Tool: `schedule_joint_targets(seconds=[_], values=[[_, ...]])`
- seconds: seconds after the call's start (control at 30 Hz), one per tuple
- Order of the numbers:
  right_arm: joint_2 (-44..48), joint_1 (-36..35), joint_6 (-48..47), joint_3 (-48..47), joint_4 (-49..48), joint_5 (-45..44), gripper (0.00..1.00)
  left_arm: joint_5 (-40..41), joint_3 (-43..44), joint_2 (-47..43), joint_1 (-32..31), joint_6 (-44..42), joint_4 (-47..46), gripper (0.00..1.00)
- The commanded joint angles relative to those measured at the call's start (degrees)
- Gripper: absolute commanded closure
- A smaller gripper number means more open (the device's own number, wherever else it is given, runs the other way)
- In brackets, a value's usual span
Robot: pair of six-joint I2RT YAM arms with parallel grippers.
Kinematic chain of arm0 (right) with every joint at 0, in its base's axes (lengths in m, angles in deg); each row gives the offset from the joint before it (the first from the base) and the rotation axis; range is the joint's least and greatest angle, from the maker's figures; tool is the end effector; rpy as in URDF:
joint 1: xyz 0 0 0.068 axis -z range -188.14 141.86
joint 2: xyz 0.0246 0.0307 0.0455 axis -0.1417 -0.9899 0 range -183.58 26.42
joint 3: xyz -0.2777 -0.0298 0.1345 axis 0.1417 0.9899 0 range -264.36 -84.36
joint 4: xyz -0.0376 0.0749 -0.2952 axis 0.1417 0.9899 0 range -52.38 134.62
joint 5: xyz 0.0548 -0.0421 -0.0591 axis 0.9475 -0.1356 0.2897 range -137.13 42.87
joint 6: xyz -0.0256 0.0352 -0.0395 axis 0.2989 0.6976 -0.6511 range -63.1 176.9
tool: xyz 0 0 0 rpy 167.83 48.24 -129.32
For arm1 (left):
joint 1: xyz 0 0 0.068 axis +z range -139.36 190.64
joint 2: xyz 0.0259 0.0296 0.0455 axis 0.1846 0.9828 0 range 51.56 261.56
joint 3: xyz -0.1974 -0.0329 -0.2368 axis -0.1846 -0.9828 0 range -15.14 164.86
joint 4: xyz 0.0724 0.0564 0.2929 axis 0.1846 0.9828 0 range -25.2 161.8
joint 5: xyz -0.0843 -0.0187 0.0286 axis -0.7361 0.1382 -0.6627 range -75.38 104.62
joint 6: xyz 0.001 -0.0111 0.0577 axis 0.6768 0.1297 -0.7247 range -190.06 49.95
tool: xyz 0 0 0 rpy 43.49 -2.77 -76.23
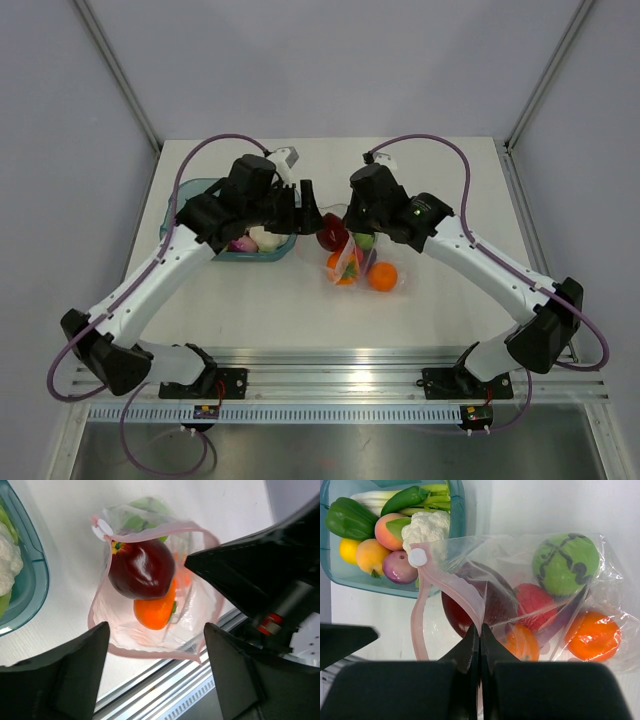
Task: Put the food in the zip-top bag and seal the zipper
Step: Place the fake fruit in the zipper food storage bag, then adjust the zipper food storage bag at the center of the board.
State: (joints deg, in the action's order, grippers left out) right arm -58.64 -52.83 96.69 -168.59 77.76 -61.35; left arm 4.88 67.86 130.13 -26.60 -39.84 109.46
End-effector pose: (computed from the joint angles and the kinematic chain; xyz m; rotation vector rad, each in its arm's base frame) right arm 0.2740 0.2561 0.3948 0.0325 2.3083 0.4937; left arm 0.2633 -0.2092 0.4174 0.2410 2.3819 -0.7857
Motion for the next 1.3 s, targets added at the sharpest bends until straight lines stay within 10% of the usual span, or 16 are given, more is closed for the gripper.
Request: schedule_joint_targets(seconds=[0.0,0.07,0.27,0.47,0.57,0.7,0.97,1.27], values=[[2.3,0.2,0.8,-0.1,-1.9,-1.2,1.00,2.9,-1.8,-7.4,1.0,-0.3,-0.8,0.27],[2.3,0.2,0.9,0.1,-2.1,-0.9,1.00,3.4,-4.7,-8.6,2.0,1.3,-1.9,0.38],[3.1,0.2,0.9,0.6,-2.2,-0.8,1.00,1.7,-11.5,-6.6,3.7,3.7,-5.3,0.19],[4.3,0.3,0.9,1.0,-1.7,-1.3,1.00,-0.3,-15.4,-2.3,3.7,5.2,-9.2,0.28],[5.0,0.2,0.9,1.2,-1.6,-1.7,1.00,-2.8,-17.2,-1.7,3.7,6.6,-12.1,0.41],[5.5,0.2,0.3,0.5,-0.7,-2.7,1.00,-4.6,-13.8,-0.5,3.7,7.1,-12.3,1.00],[8.9,0.4,-8.5,-17.1,10.2,-13.5,1.00,-5.9,13.3,-1.0,3.6,3.8,-1.6,1.00],[10.1,0.6,-7.4,-6.4,13.6,-18.6,1.00,-10.0,-4.3,2.3,3.6,6.6,-10.6,1.00]])
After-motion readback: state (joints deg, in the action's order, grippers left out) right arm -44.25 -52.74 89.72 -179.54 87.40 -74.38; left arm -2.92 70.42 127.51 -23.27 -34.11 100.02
